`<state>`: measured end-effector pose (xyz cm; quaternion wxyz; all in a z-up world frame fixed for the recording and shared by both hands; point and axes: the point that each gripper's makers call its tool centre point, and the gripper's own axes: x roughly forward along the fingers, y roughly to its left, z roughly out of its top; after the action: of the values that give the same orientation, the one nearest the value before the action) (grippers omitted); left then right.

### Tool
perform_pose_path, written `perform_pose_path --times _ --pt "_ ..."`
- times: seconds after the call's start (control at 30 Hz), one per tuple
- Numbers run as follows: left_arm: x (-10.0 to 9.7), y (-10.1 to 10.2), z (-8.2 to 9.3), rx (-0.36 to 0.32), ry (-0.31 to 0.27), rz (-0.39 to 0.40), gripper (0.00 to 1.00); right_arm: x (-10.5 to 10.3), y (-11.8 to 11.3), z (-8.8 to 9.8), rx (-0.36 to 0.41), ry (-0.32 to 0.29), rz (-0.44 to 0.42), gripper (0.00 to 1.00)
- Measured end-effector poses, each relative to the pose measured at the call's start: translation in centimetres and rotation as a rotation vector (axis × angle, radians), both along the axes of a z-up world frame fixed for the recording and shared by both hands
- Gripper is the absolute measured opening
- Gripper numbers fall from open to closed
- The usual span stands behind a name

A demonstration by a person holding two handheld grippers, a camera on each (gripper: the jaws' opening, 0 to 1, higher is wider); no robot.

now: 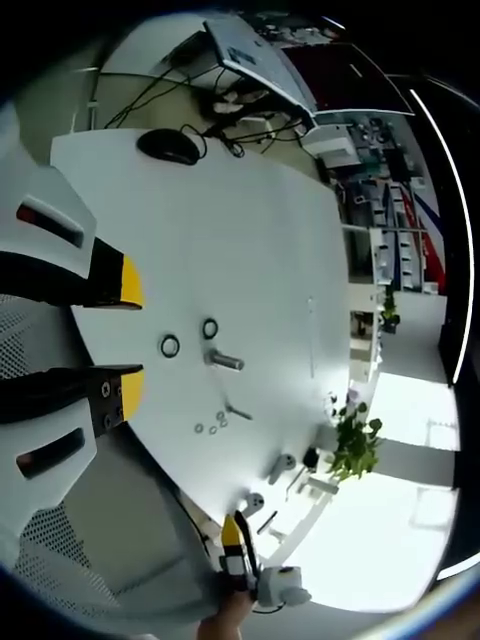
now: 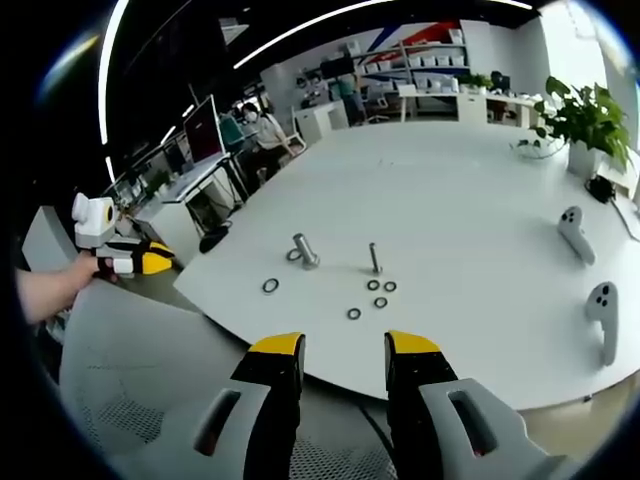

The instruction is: Place the washer onto the threaded stud by aligning its center hole with the stud, sliding it down to the base, and recovering from edge contact or off-axis alignment until the washer reaches the visible bottom stop.

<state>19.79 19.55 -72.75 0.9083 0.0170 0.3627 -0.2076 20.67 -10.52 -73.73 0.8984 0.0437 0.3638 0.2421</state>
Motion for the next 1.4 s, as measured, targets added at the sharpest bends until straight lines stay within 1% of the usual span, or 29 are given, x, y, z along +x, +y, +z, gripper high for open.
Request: perform_pose_path --times 0.1,0.23,0.43,0.57,0.63,0.7,0.8,1.03,1.1,1.13,1.17,1.2,1.27,1.33,1.4 --pt "-0.1 0.0 -0.1 0.003 0.006 0.002 0.2 -0.1 0.0 -0.1 0.001 0.005 -0.001 0.34" --pt "0.2 0.3 0.1 0.0 -0.005 0.012 0.19 0.1 0.0 0.0 0.008 0.0 -0.006 0.34" --pt "0.0 0.3 -0.2 -0.003 0.013 0.014 0.2 0.1 0.1 0.1 0.009 0.002 -0.004 0.34" --pt "-0.2 0.3 -0.1 -0.006 0.011 0.021 0.2 0.1 0.1 0.2 0.013 0.001 -0.01 0.34" --pt "0.0 0.4 0.0 -0.006 0.004 0.026 0.2 0.0 -0.1 0.0 0.014 0.009 -0.018 0.34" --pt "0.2 0.4 0.1 -0.008 0.009 0.029 0.2 0.0 -0.1 -0.2 0.011 0.023 -0.019 0.34" --pt "0.1 0.4 0.1 -0.015 0.009 0.031 0.2 0.0 0.0 -0.1 0.01 0.017 -0.012 0.34" --pt "-0.3 -0.4 0.2 -0.012 0.022 0.013 0.21 0.2 -0.1 0.2 0.02 0.003 -0.026 0.34" --pt "-0.7 -0.7 0.1 -0.003 0.036 0.004 0.21 0.1 -0.1 0.1 0.017 0.005 -0.024 0.34" --pt "-0.7 -0.7 0.3 0.027 0.021 -0.007 0.21 0.1 -0.2 -0.1 0.015 0.011 -0.024 0.34" --pt "-0.3 -0.6 0.7 0.047 -0.012 -0.009 0.21 0.1 -0.2 -0.1 0.014 0.012 -0.025 0.34" --pt "-0.4 -0.9 1.1 0.028 -0.019 -0.004 0.21 0.1 -0.3 -0.1 0.015 0.012 -0.028 0.34" --pt "-0.5 -1.0 0.9 0.008 0.0 0.002 0.22 0.1 -0.2 0.0 0.014 0.012 -0.027 0.34" --pt "-0.8 -1.1 0.5 0.019 0.025 -0.006 0.22 0.1 -0.2 -0.1 0.011 0.012 -0.024 0.34" --pt "-0.9 -1.2 0.6 0.028 0.019 -0.011 0.22 0.1 -0.4 -0.1 0.014 0.015 -0.033 0.33"
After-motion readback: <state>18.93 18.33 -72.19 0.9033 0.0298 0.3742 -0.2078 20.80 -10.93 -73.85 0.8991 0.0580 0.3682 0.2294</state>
